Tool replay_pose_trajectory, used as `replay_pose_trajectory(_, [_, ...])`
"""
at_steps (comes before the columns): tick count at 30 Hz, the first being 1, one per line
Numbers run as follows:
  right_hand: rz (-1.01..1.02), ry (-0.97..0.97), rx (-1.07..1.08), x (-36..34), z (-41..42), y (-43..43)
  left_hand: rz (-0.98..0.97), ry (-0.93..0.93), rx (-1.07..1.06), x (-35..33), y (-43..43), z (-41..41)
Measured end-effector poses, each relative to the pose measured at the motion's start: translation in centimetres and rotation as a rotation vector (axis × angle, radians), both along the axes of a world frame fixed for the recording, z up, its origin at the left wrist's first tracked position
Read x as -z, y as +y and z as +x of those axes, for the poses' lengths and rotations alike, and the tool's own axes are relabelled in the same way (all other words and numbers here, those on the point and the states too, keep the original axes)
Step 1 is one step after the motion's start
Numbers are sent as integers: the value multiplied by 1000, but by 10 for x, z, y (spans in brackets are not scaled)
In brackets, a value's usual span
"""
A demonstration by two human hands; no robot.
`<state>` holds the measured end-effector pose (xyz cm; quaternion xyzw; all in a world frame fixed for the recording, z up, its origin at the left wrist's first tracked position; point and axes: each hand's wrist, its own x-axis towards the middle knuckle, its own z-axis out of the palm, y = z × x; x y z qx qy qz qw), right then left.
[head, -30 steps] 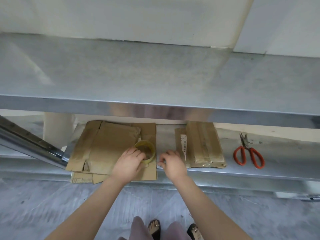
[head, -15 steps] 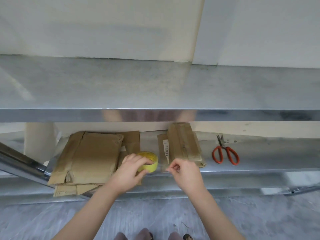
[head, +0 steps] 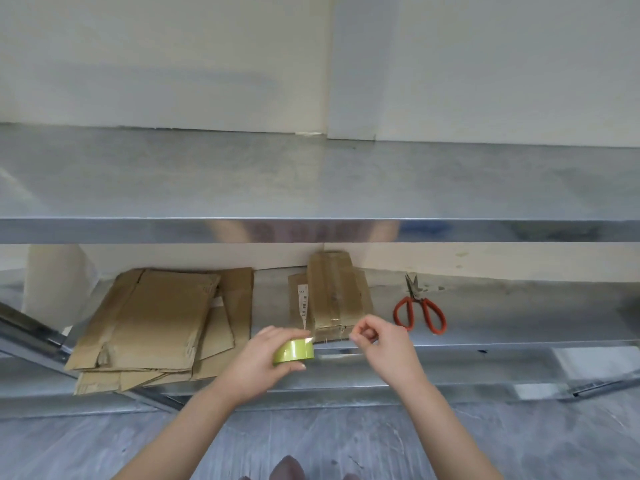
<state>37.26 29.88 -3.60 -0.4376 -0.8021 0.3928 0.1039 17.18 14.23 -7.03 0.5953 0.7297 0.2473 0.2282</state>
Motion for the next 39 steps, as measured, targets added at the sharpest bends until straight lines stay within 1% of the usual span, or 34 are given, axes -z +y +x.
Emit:
replay_pose_trajectory(3, [-93, 8, -45, 0, 10, 9, 51, 37, -80, -5, 3, 4])
replay_pose_trajectory(5, [-130, 43, -73, 2, 16, 10, 28, 51, -110, -8, 10, 5])
replay_pose_trajectory(7, [-135, 77, -81, 2, 21, 11, -19, 17, -154, -13, 19, 7])
replay_pose_trajectory(9, [-93, 89, -75, 2, 24, 15, -66, -92, -190, -19, 27, 10])
replay_pose_trajectory(12, [-40, 88, -40, 1, 28, 31, -130, -402, -156, -25, 32, 13])
replay_pose_trajectory(13, [-33, 85, -28, 1, 29, 36, -141, -464, -134, -26, 32, 15])
replay_pose_trajectory(14, [-32, 81, -17, 2, 31, 41, -142, -473, -123, -27, 32, 18])
replay_pose_trajectory(16, [-59, 71, -5, 6, 33, 46, -105, -397, -168, -28, 36, 22])
replay_pose_trajectory(18, [-129, 77, -2, 12, 34, 46, -73, -248, -205, -30, 41, 21])
replay_pose_trajectory(21, [-248, 103, 15, 20, 37, 46, -105, -1, -81, -33, 45, 18])
replay_pose_trajectory(22, [-271, 106, 17, 20, 37, 47, -127, 36, -42, -32, 45, 18])
replay_pose_trajectory(25, [-304, 123, 17, 15, 38, 54, -182, 60, -7, -26, 41, 19])
replay_pose_trajectory(28, [-302, 127, -66, 7, 38, 53, -85, 82, -54, -26, 39, 18])
replay_pose_trajectory(30, [-280, 145, -117, 5, 38, 49, -25, 23, -116, -30, 37, 14])
replay_pose_trajectory(32, [-255, 180, -93, 4, 38, 49, -43, -76, -132, -37, 34, 10])
replay_pose_trajectory(34, [-287, 208, -55, 3, 37, 53, -73, -223, -147, -41, 31, 10])
replay_pose_trajectory(36, [-327, 213, -62, 2, 34, 55, -73, -360, -166, -43, 29, 12])
replay_pose_trajectory(39, [-331, 220, -66, 3, 31, 57, -72, -535, -211, -40, 26, 15])
